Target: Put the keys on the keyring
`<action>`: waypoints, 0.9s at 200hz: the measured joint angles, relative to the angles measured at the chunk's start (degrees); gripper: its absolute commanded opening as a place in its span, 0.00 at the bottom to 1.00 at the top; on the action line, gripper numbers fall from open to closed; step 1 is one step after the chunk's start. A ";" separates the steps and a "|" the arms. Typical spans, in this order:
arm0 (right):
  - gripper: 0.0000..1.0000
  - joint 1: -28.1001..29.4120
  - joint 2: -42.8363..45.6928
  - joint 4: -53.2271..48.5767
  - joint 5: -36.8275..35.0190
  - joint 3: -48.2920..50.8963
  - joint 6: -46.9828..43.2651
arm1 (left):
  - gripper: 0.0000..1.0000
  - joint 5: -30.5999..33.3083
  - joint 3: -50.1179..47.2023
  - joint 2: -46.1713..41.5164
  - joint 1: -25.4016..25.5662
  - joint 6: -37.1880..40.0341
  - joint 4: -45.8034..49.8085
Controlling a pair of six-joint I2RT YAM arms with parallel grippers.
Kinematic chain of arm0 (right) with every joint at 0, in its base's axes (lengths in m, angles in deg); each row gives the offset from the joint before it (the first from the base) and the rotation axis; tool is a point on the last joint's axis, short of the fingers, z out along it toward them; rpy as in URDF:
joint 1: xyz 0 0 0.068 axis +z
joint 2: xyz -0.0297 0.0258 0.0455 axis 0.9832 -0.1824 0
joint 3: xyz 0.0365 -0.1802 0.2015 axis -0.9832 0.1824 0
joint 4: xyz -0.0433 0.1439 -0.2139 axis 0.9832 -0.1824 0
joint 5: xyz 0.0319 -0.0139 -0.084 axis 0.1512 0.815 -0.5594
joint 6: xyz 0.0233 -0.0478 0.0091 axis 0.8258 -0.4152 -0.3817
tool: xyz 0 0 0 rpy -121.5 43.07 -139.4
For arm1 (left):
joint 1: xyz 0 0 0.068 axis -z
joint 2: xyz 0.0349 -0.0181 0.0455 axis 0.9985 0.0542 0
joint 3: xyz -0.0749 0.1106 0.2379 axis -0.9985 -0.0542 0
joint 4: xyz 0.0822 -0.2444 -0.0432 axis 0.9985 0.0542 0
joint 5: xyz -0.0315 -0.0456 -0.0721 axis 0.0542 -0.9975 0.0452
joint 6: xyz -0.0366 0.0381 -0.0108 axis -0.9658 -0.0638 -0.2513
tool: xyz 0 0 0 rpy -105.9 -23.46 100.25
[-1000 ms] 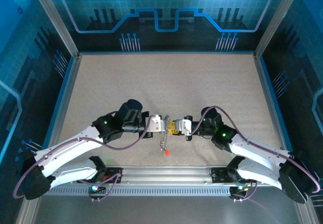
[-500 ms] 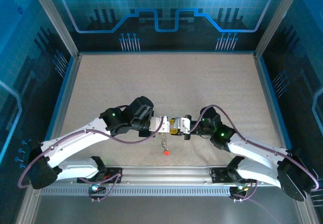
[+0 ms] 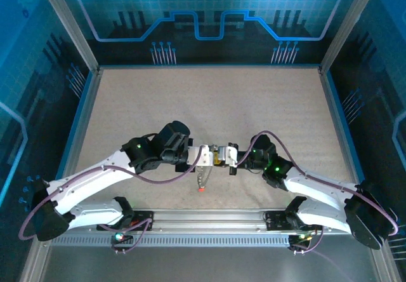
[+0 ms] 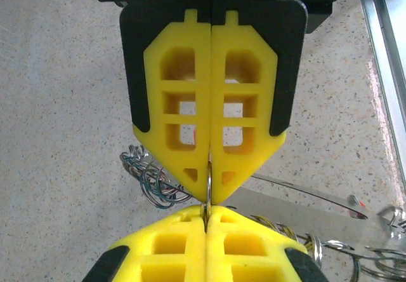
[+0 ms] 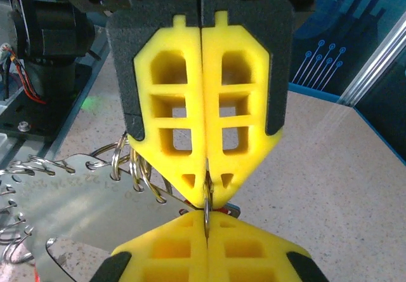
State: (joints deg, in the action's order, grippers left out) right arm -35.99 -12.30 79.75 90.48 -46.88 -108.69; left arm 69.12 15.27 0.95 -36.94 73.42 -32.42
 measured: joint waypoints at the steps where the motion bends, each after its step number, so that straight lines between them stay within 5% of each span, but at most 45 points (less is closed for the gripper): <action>1: 0.00 0.00 0.02 0.07 0.00 0.04 0.00 | 0.04 -0.02 -0.02 -0.02 0.00 0.00 -0.02; 32: 0.00 0.07 0.76 3.28 -0.26 2.54 0.79 | 0.26 -0.72 -2.60 -1.55 0.00 -0.37 -3.19; 88: 0.00 -0.04 3.37 7.15 -0.61 6.25 2.62 | 0.27 -1.86 -13.14 -10.14 -1.42 -3.04 -14.12; 180: 0.00 0.11 2.84 10.82 -0.48 6.25 2.62 | 0.26 -7.10 -14.43 -8.55 -1.44 -4.98 -20.98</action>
State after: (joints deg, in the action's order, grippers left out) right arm -35.88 -9.46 90.57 90.00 -40.62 -106.07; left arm 62.02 0.85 -7.60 -38.38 68.44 -53.40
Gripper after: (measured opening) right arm 0.050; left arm 0.281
